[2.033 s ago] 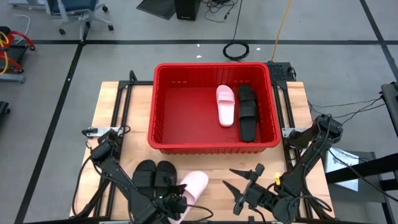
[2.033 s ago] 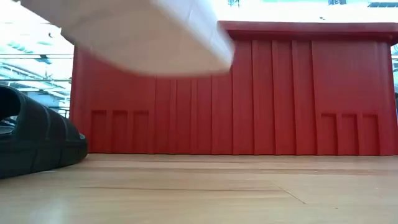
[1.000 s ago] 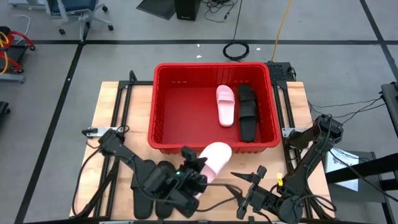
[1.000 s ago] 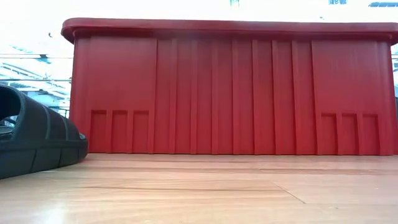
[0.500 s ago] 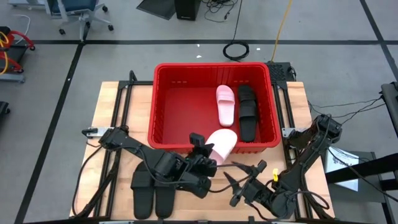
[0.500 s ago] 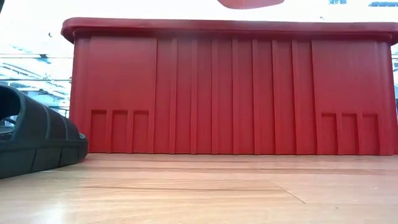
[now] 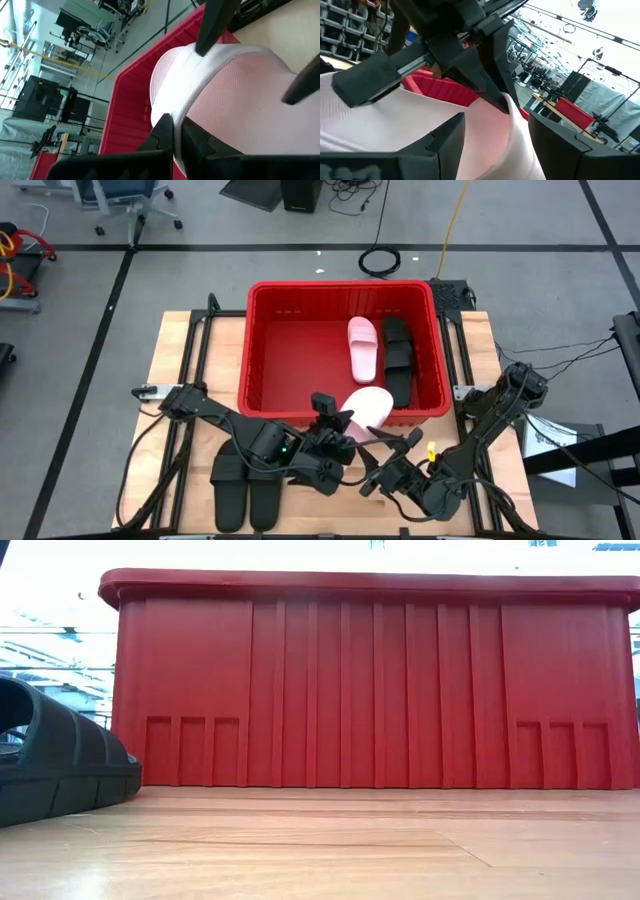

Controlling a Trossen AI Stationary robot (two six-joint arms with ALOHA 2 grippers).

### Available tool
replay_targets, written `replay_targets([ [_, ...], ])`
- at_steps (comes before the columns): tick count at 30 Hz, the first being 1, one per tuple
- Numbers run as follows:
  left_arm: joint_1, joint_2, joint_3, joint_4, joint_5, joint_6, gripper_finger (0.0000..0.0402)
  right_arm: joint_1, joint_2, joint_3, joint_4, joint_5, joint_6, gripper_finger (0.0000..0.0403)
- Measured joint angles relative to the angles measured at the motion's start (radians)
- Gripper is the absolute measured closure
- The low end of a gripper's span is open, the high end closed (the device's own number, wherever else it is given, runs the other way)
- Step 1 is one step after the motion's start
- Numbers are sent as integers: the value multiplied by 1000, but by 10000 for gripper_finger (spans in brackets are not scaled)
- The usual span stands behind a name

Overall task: Pick and place slides into bin
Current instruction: Put the pink slide into the red organizer bin

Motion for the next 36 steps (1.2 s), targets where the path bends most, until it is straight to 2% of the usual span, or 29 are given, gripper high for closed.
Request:
replay_targets([
  [17,-83,0,0,-1,-49,-32,392,-57,0,-23,-9,-4,-30,202],
  [20,-91,0,0,-1,-45,-67,392,-57,0,-23,-7,-3,-43,224],
  [30,-95,-1,0,-1,6,-123,392,-56,0,-23,-7,-1,-71,342],
  [36,-95,-2,0,5,26,-128,391,-51,0,-24,-10,-2,-82,388],
])
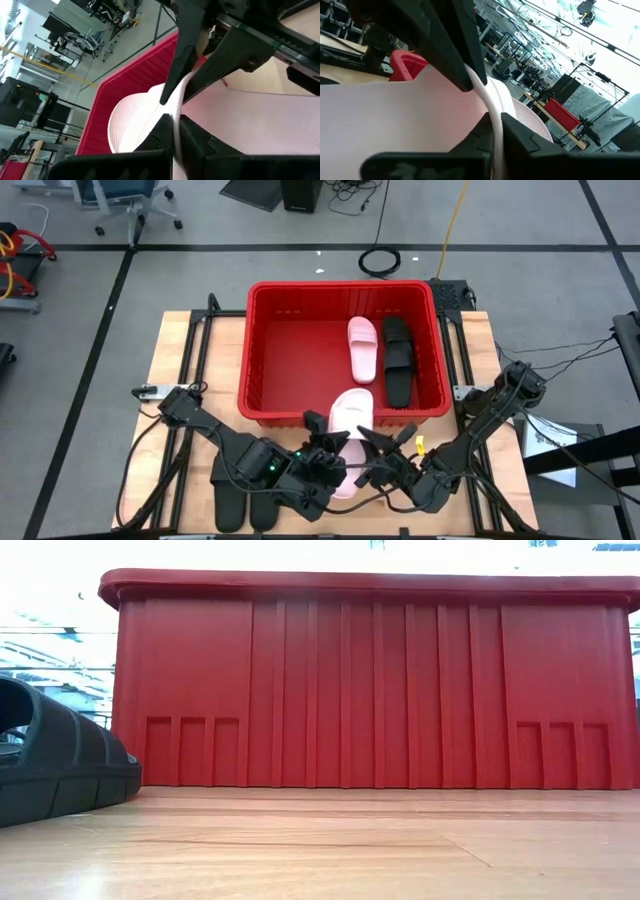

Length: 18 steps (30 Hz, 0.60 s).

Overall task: Pick and place slides into bin
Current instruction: Put the pink slide into the red organizer bin

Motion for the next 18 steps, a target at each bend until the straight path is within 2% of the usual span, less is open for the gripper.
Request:
replay_targets([
  [5,0,-2,0,0,62,2,390,5,1,0,0,0,-16,398],
  [8,0,-2,1,0,60,-27,378,10,1,0,0,0,-16,398],
  [18,-19,-30,0,-15,68,-48,263,18,-2,0,47,8,-21,401],
])
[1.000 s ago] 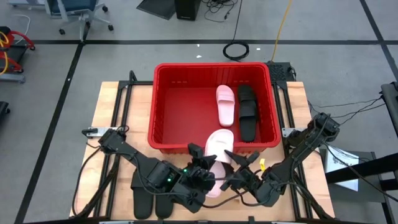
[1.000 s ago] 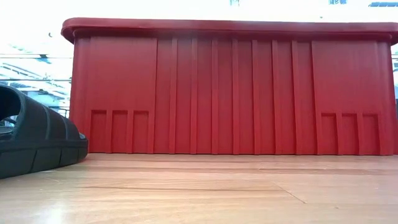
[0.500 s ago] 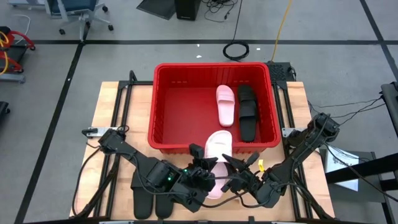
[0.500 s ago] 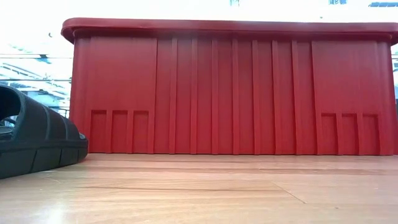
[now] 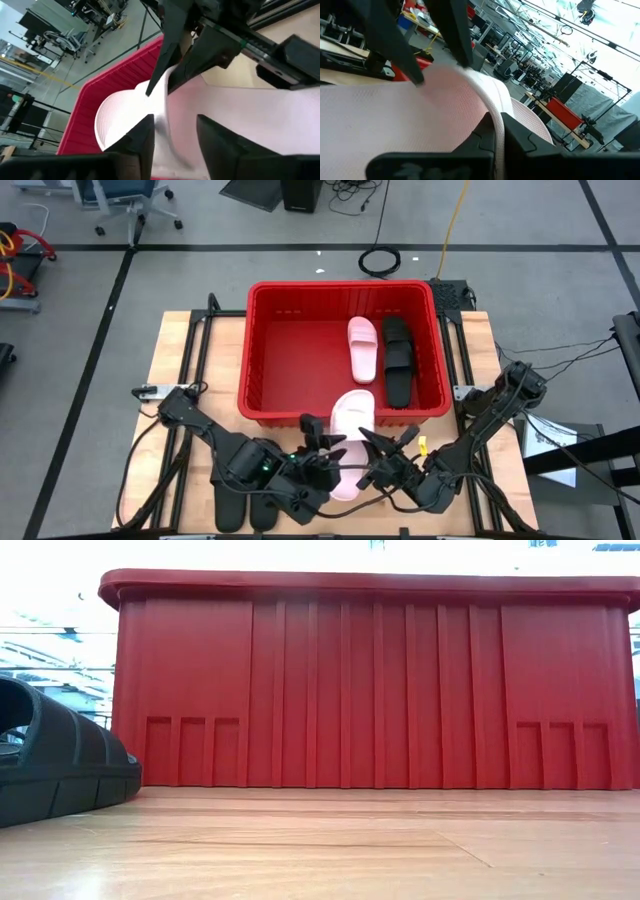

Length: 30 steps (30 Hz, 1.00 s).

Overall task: Pick and place slides into bin
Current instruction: Put the pink slide into the red organizer bin

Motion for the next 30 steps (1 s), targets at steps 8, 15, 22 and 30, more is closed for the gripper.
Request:
replay_targets([
  [8,-39,-94,0,-68,-7,-39,225,1,-5,0,89,0,-91,402],
  [15,-57,-208,0,-145,-17,-79,224,-6,-63,0,161,-2,-210,398],
  [22,-59,-321,0,-220,-24,-84,224,-9,-204,0,38,-3,-213,398],
  [30,-30,-427,0,-254,-92,-50,224,-58,-374,0,-131,-6,-214,398],
])
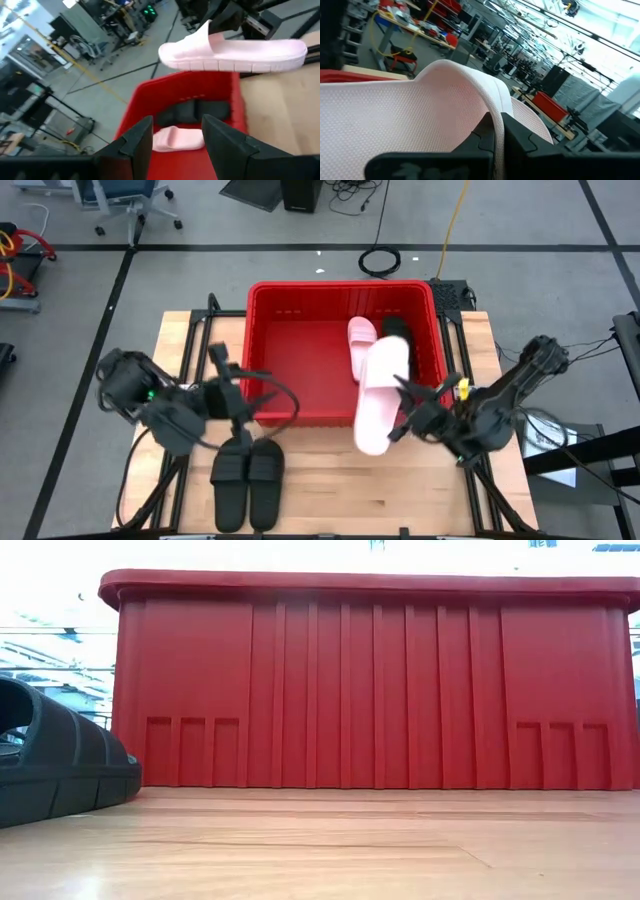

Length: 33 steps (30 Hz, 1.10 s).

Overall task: Pick and place slides into bin
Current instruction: Put the pink slide into the red organizer bin

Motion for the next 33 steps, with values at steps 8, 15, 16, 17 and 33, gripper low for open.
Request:
replay_targets([
  [8,95,-84,0,-1,22,89,224,-92,-121,0,-100,-70,-35,398],
  [15,232,-168,0,27,151,180,224,-203,-190,0,-110,-136,-132,399],
  [16,255,-179,0,32,178,196,224,-224,-198,0,-121,-143,-140,399],
  [17,278,-189,0,34,204,209,224,-246,-208,0,-142,-162,-143,399],
  [33,698,-215,-6,85,664,375,224,-731,-268,-1,-765,-766,405,399],
])
